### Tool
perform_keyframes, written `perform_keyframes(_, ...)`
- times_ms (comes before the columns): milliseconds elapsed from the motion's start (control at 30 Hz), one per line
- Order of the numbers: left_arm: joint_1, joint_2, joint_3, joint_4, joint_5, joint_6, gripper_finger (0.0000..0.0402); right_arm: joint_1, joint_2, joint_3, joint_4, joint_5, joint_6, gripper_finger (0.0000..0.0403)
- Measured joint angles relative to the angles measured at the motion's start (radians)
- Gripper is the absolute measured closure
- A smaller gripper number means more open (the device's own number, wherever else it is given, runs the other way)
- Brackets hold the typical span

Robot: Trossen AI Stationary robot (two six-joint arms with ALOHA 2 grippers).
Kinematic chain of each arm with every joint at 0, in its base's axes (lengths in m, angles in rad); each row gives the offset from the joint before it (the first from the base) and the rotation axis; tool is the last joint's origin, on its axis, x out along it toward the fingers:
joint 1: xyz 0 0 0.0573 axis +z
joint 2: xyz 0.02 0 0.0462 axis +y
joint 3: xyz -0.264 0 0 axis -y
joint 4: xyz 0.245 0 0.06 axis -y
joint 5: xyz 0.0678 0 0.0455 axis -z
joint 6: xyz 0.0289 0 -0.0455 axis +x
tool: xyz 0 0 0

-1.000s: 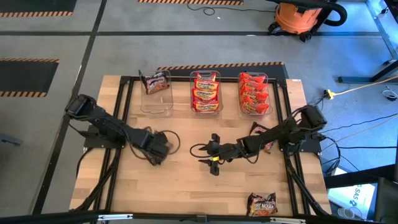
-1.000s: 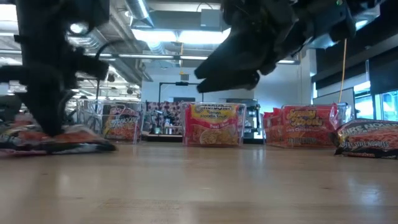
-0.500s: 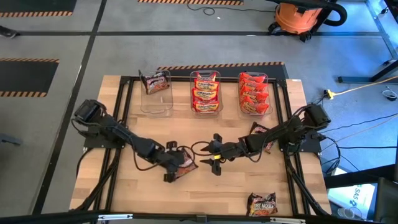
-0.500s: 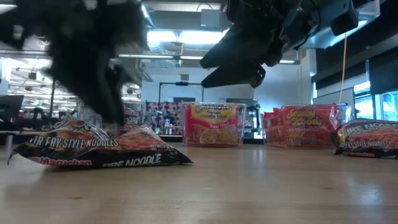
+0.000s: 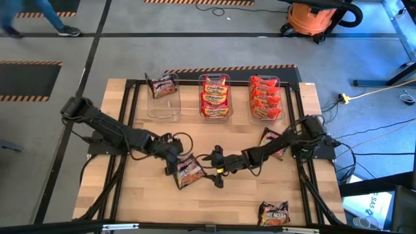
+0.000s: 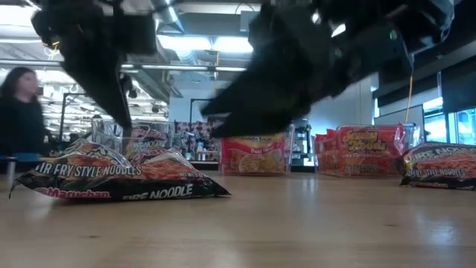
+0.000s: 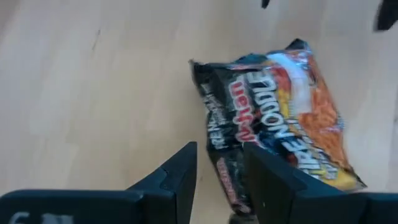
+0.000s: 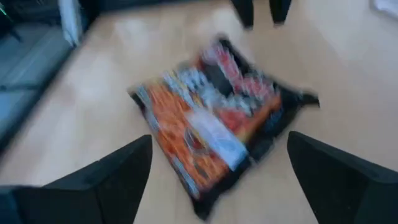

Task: Sort Maruchan noodles
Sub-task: Put the black noodle pack into the left transparent bin

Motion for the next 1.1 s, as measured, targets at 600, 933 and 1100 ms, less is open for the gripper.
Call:
perform_keyframes(600,0.106,0.035,-0.119,0.191,0.156,-0.137,0.0188,0.0,0.13,0.093,-0.016,0.006,-0.119,0.0082)
perform_keyframes(933,0.166,0.102,-0.181,0.346,0.266,-0.224,0.0175,0.0,0.13,0.092,-0.031,0.006,-0.134,0.0082)
perform_keyframes(1100,0.17,0.187,-0.183,0.443,0.352,-0.239,0.0175,0.0,0.167,0.091,-0.013,0.005,-0.135,0.0082)
